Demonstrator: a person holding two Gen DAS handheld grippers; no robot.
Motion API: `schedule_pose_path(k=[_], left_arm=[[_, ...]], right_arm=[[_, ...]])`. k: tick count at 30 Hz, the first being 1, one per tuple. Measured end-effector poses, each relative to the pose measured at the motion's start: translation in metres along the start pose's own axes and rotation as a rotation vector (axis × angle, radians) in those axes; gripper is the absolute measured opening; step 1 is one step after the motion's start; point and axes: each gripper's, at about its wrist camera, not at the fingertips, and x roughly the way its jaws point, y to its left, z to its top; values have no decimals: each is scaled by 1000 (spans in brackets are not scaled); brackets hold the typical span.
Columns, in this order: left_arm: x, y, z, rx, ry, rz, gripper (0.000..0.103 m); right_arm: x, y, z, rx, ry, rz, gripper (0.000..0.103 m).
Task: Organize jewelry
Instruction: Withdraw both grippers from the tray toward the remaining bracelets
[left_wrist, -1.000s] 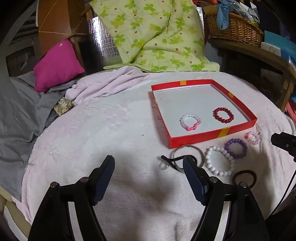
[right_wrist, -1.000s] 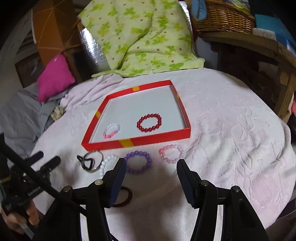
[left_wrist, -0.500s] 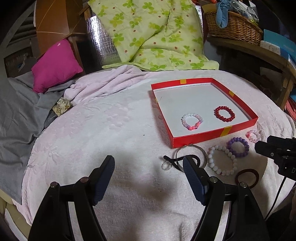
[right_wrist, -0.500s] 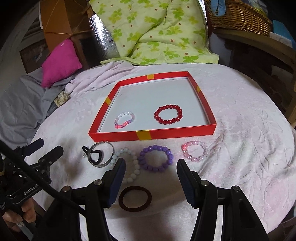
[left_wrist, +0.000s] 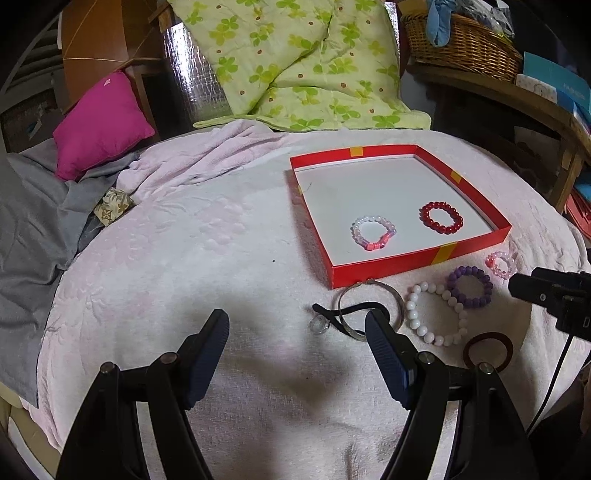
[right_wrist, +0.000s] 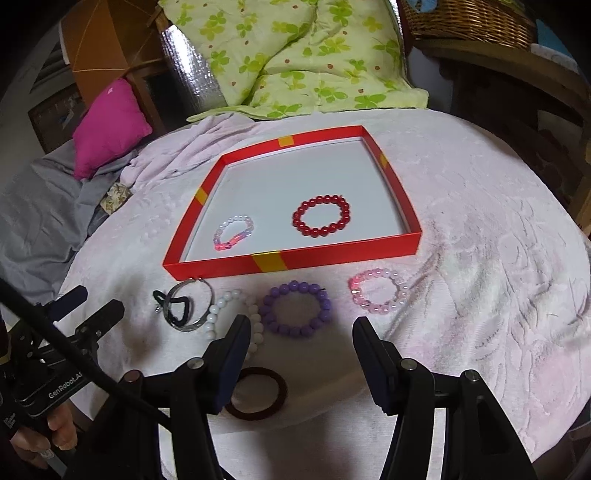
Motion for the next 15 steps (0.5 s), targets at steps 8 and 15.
schedule_pose_path(k=[8,15], left_arm=[[9,-7,-1,16,36,-11,77],[8,-11,-2,16,48,-82,77]], right_arm=[[0,-29,3,66,16,-21,61],[-3,-69,8,174,11,-33,61]])
